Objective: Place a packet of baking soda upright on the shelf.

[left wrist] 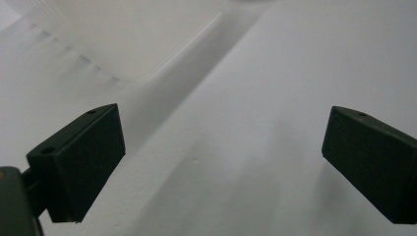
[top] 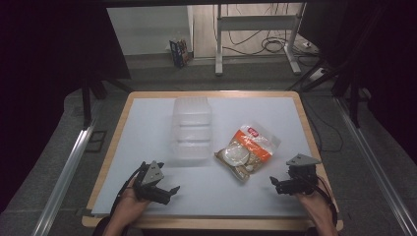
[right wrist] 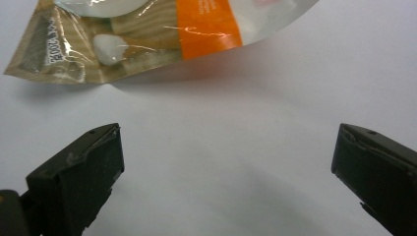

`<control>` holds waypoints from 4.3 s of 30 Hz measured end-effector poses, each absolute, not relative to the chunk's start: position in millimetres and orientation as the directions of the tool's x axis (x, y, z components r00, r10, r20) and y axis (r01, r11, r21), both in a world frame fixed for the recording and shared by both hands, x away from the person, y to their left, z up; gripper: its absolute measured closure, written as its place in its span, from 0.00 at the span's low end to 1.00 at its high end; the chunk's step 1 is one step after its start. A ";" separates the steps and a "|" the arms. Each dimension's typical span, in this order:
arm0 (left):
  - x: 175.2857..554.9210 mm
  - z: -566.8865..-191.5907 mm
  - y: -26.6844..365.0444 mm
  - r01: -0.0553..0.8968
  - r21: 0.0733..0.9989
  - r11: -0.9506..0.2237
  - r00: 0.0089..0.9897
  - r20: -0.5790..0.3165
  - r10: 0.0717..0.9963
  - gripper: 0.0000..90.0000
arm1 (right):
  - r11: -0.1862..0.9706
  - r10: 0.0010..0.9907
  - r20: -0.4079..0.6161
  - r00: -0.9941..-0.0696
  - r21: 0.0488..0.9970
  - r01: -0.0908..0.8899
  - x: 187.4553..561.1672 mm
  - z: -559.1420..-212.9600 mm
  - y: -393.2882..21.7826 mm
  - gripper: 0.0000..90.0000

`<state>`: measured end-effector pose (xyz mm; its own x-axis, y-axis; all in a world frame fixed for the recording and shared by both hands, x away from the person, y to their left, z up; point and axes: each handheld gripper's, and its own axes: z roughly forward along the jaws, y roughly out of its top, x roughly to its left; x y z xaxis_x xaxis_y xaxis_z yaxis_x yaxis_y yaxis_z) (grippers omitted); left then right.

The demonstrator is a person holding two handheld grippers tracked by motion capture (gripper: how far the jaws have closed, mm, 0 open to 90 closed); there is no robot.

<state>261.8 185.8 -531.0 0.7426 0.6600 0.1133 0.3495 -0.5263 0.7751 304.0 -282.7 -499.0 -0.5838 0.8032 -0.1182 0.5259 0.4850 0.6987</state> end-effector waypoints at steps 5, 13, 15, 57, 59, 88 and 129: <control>261.3 -531.2 186.3 0.350 0.776 -0.525 0.742 0.112 0.661 0.03 | 0.469 0.808 -0.103 -0.580 0.708 0.528 306.4 -499.9 -282.3 0.00; 261.4 -532.0 184.7 0.348 0.771 -0.534 0.747 0.117 0.654 0.03 | 0.475 0.791 -0.081 -0.606 0.705 0.527 309.5 -505.0 -283.2 0.00; 261.3 -532.2 184.9 0.348 0.771 -0.534 0.747 0.116 0.654 0.03 | 0.470 0.795 -0.080 -0.602 0.708 0.527 309.4 -505.1 -282.8 0.00; 261.0 -533.3 184.0 0.350 0.765 -0.541 0.747 0.120 0.653 0.03 | 0.579 0.650 -0.043 -0.758 0.675 0.458 315.7 -491.5 -227.3 0.98; 260.7 -532.8 184.3 0.348 0.767 -0.539 0.746 0.122 0.655 0.03 | 0.586 0.645 -0.049 -0.763 0.672 0.452 319.3 -492.9 -219.9 0.98; 260.1 -532.9 183.9 0.348 0.764 -0.544 0.744 0.128 0.656 0.03 | 0.644 0.521 0.088 -0.849 0.613 0.458 329.9 -514.7 -165.4 0.98; 261.0 -531.8 189.0 0.373 0.778 -0.505 0.749 0.069 0.659 0.04 | 0.518 0.691 -0.024 -0.722 0.713 0.472 336.9 -465.2 -229.0 0.47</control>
<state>261.0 189.0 -531.8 0.7489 0.6591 0.0692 0.3727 -0.5053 0.7783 336.9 -229.0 -465.2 -0.7225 0.6910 -0.0242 0.4718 0.5182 0.7133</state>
